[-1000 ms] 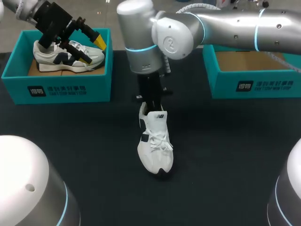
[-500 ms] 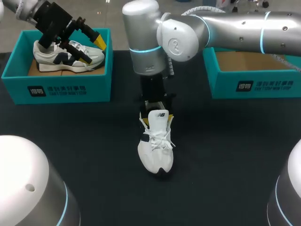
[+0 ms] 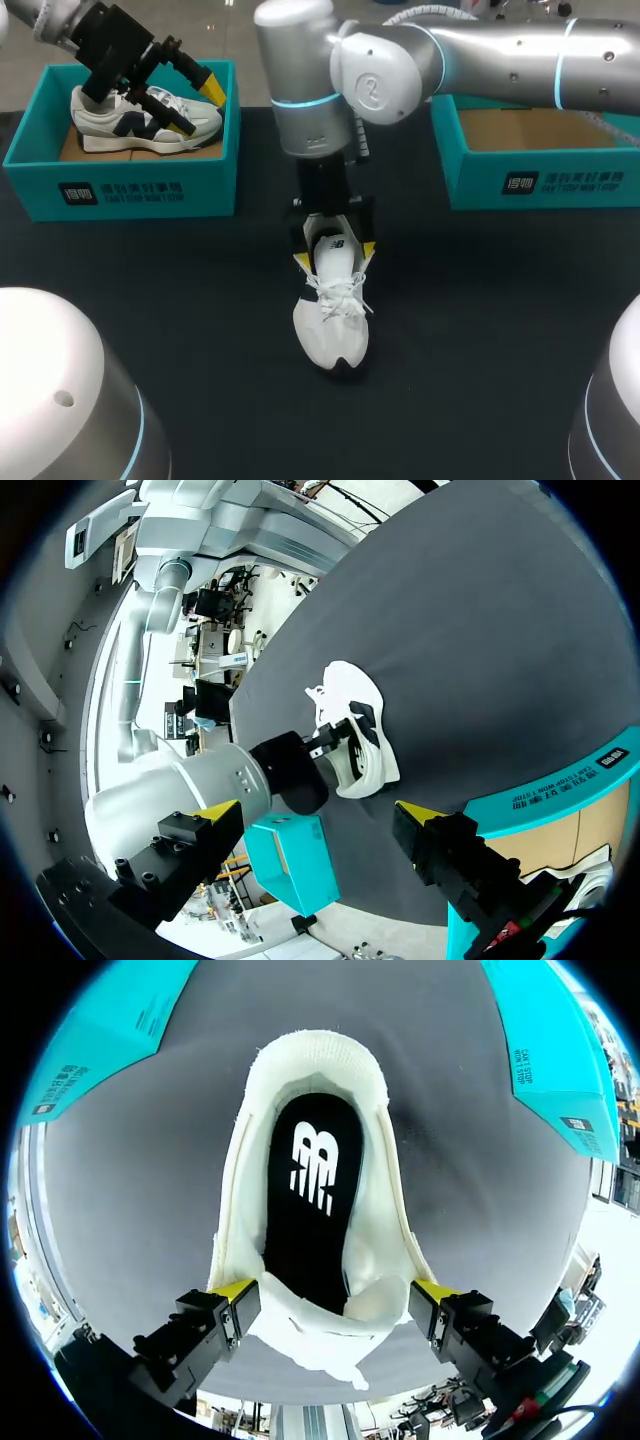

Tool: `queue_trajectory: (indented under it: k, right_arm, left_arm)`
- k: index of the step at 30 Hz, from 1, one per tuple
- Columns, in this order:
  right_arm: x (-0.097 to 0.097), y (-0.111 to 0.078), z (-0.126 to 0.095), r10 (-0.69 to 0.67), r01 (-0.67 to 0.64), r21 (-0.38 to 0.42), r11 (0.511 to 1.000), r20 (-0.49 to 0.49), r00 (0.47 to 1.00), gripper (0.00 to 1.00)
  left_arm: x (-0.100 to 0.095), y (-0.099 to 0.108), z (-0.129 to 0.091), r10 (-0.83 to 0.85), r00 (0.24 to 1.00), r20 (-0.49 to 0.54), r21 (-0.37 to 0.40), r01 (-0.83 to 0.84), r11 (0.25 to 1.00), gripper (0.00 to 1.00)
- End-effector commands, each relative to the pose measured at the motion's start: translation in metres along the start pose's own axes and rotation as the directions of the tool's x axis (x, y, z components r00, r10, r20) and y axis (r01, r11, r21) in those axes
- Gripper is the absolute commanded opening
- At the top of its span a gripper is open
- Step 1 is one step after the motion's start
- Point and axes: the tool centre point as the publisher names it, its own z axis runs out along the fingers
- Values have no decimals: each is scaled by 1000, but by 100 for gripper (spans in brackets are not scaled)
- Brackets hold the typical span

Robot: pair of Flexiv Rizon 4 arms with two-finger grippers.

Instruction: Take the shoe out of the shoebox, open the shoe tongue, remove and reinsert the insole, then place the shoe into the shoebox

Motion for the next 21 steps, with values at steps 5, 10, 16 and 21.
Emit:
queue_trajectory:
  k: [5, 10, 16, 21]
  right_arm:
    - [-2, -18, -7, 14, -14, -11, 1000, -1, 1000, 100]
    - [-5, -30, -16, 28, -28, -46, 999, -9, 1000, 100]
    - [-7, -36, -24, 38, -39, -92, 995, -12, 999, 6]
    - [-4, -37, -25, 16, -19, -114, 993, -20, 1000, 0]
  left_arm:
    - [0, -1, -1, 0, 1000, -4, 0, 0, 1000, 100]
    - [0, -1, -1, 0, 1000, -4, 0, 0, 1000, 100]
    - [0, -1, -1, 0, 1000, -4, 0, 0, 1000, 100]
    - [0, -1, -1, 0, 1000, -4, 0, 0, 1000, 100]
